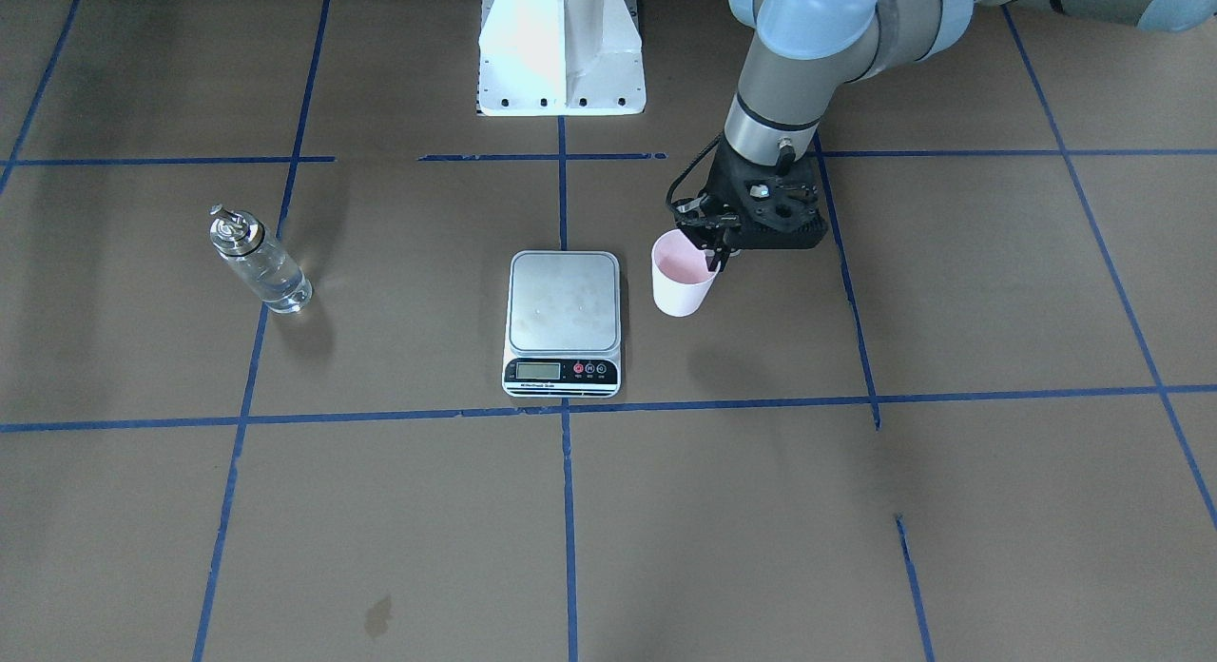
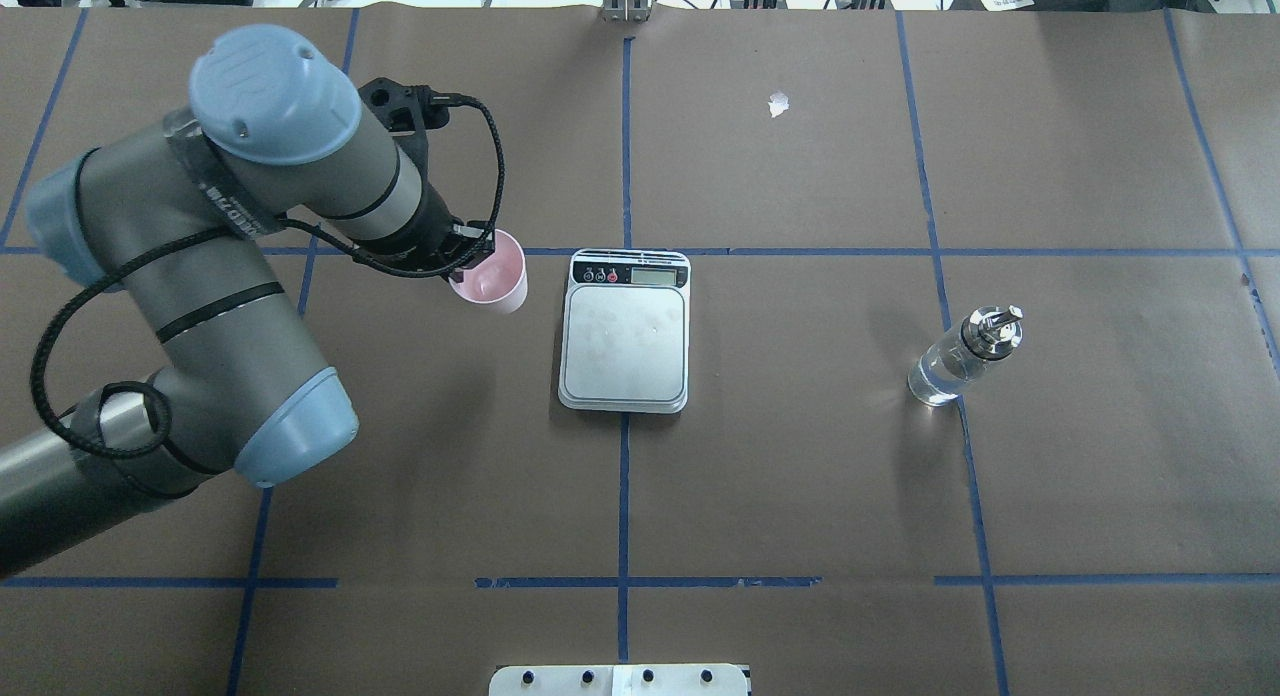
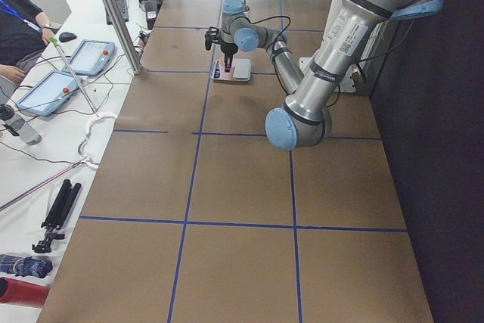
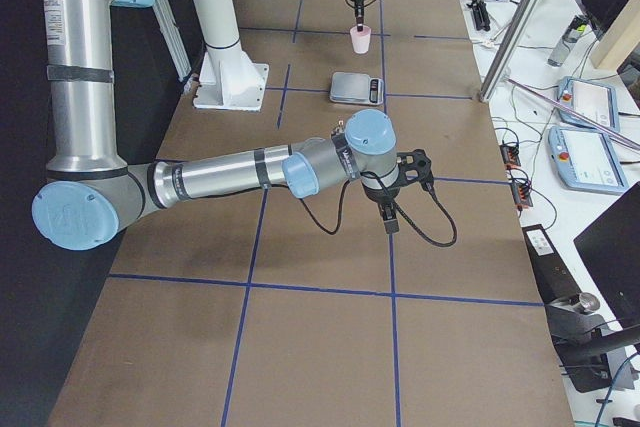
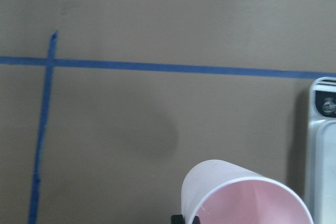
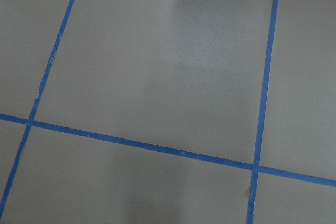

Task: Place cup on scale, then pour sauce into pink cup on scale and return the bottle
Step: 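Carry the pink cup with the left gripper onto the scale and release, then lift the left gripper away from the cup and withdraw, then reach the right gripper to the glass sauce bottle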

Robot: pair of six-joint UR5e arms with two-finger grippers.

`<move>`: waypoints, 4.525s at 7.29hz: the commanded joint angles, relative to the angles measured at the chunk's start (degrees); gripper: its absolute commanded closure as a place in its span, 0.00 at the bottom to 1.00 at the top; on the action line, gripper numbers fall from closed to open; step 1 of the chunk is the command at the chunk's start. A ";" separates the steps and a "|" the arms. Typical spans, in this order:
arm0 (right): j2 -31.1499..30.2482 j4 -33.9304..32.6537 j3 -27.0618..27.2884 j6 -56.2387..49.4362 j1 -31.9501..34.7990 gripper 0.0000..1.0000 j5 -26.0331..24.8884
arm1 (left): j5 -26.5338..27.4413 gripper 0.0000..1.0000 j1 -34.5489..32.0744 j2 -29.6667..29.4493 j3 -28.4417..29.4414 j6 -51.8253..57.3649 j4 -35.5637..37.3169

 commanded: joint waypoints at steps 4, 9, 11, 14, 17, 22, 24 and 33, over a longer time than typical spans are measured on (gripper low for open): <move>-0.05 0.00 0.29 0.52 0.00 0.00 0.00 | 0.07 1.00 6.54 -8.06 9.18 -1.73 -1.57; -0.05 0.00 0.29 0.52 0.00 0.00 0.00 | 0.07 1.00 6.55 -10.61 12.69 -1.73 -2.97; -0.05 0.00 0.29 0.52 0.00 0.00 0.00 | 0.07 0.69 6.55 -10.53 12.70 -1.65 -2.98; 0.04 0.00 0.37 0.52 0.00 0.00 0.00 | 0.42 0.00 6.37 -9.83 12.26 -1.03 -4.12; 0.04 0.17 2.82 2.34 0.00 0.00 2.89 | -1.15 0.00 -2.72 -7.12 0.45 12.69 6.54; -0.13 0.35 28.36 44.29 -19.54 0.00 -7.94 | -5.29 0.00 -39.08 14.68 -1.40 74.89 8.37; -5.55 0.26 38.82 50.51 -26.95 0.00 -14.47 | -9.50 0.00 -48.52 22.12 3.44 75.80 2.34; -15.16 19.66 23.23 72.59 -79.97 0.00 -92.67 | -14.96 0.00 -49.61 31.04 4.53 75.35 -13.26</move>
